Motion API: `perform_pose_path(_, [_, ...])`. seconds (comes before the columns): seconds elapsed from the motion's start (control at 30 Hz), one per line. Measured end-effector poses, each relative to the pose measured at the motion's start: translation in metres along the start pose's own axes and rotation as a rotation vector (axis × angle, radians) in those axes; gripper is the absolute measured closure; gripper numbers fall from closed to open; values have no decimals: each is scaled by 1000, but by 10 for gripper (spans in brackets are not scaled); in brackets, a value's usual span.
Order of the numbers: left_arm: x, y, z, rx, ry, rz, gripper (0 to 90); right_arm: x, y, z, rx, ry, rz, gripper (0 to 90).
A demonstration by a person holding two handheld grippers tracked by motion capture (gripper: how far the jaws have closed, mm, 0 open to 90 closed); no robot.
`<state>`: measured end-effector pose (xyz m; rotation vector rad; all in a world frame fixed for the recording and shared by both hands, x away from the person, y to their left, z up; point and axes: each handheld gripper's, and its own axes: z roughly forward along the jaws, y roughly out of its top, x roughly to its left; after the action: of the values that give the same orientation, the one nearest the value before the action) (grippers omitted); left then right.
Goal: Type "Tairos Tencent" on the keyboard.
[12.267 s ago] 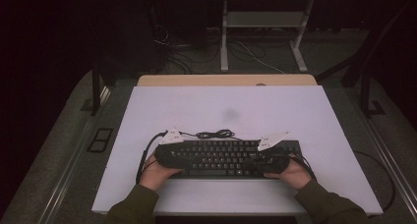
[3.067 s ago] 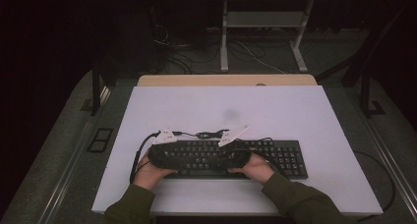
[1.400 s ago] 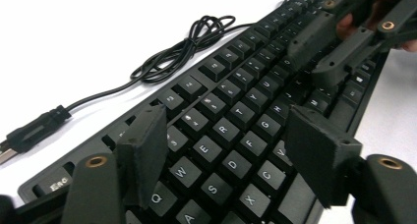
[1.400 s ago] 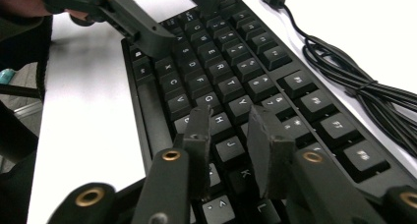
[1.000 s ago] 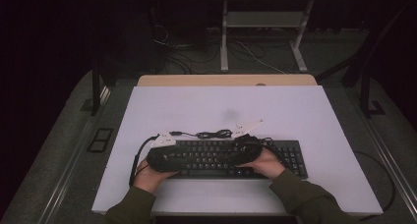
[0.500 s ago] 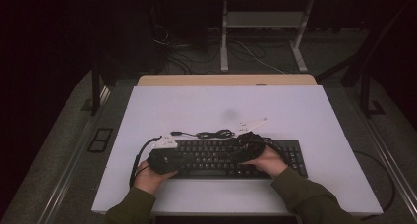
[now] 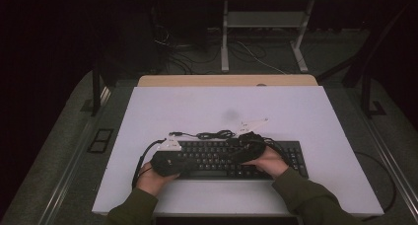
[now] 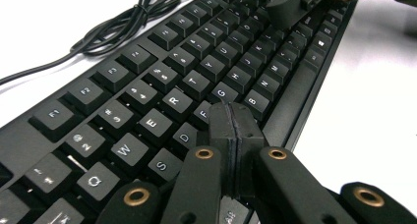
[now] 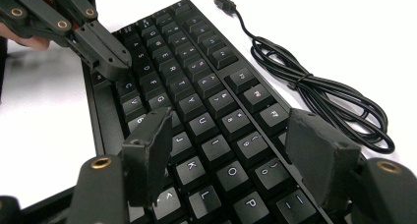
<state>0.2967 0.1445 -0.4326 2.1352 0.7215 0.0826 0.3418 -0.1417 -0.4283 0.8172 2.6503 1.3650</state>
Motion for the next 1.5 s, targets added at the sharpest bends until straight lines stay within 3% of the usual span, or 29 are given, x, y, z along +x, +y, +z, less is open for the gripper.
perform_pose_path(0.63, [-2,0,8,28,0,21,890,1,0,0,3,-2,-2,343])
perform_pose_path(1.5, [-3,2,4,9,-1,20,891,1,1,-1,-5,-4,-1,344])
